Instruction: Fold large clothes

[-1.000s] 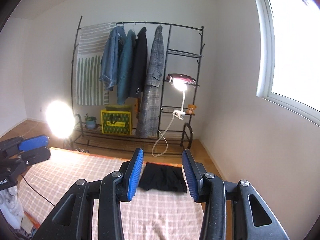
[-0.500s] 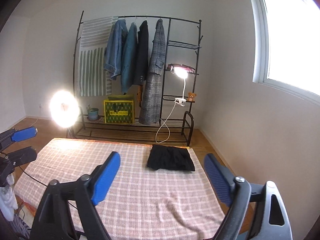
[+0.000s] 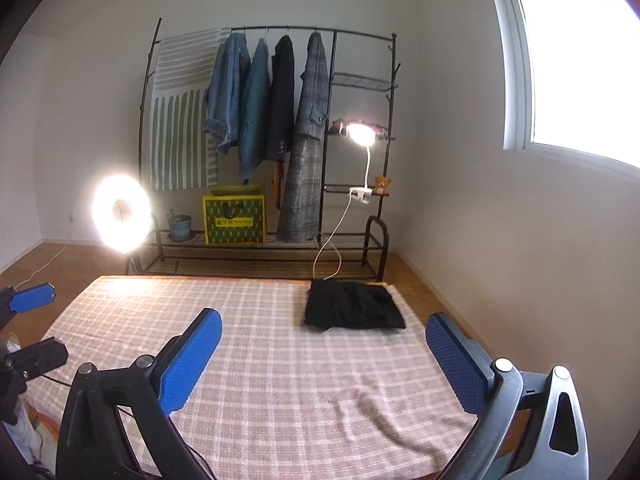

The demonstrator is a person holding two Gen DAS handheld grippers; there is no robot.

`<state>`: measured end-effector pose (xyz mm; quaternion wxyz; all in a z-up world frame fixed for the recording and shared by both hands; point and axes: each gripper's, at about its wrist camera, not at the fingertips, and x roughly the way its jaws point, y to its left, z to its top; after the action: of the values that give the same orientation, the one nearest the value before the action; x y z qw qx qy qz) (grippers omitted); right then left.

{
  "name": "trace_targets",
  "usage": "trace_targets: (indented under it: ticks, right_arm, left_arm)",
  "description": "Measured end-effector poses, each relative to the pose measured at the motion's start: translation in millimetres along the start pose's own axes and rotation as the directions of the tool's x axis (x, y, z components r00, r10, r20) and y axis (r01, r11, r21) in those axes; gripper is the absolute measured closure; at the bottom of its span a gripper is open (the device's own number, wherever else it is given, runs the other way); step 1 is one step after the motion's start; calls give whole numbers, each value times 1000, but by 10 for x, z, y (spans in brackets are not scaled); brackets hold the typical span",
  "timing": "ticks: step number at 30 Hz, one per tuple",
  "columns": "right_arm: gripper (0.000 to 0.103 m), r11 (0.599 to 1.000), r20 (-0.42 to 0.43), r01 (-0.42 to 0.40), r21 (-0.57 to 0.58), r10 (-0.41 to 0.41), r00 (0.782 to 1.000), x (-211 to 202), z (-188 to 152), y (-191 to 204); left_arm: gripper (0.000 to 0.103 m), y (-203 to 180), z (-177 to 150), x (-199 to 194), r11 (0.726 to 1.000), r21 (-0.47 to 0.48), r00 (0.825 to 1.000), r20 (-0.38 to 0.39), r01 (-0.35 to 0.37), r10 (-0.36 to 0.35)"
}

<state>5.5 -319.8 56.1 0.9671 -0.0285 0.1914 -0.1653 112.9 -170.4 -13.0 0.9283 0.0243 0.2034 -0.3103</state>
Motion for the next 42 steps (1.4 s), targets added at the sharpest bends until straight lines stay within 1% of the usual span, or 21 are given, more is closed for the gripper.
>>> trace_targets:
  ticks: [4,9,13,17,23,32,42]
  right_arm:
    - [0,1000,-9,19,18,-19,1000,203,-134,65]
    - [0,997,-20,12,77,-11,1000,417,-278,70]
    - [0,997,-12,30,72,-30,999,515,-337,67]
    - [0,995,0,40,87,-40,999,595,-416,46]
    - [0,996,-27,45,74,-43,999,730,-496,70]
    - [0,996,-28,43,83,-41,999,803,-515,71]
    - [0,996,-34,43,73,-41,999,786,-567,149]
  left_arm:
    - [0,48,-123,158,1000,7,1000,-17,-22,22]
    - [0,69,-235,330,998,40,998,-40,-51,52]
    - [0,101,-275,420,998,35,997,-52,-50,51]
    - [0,123,-310,486,997,33,996,-54,-72,74]
    - [0,137,-333,538,996,28,994,-58,-87,88]
    - [0,177,-327,560,996,25,994,-62,-86,88]
    - [0,176,-330,563,996,23,994,-65,-84,85]
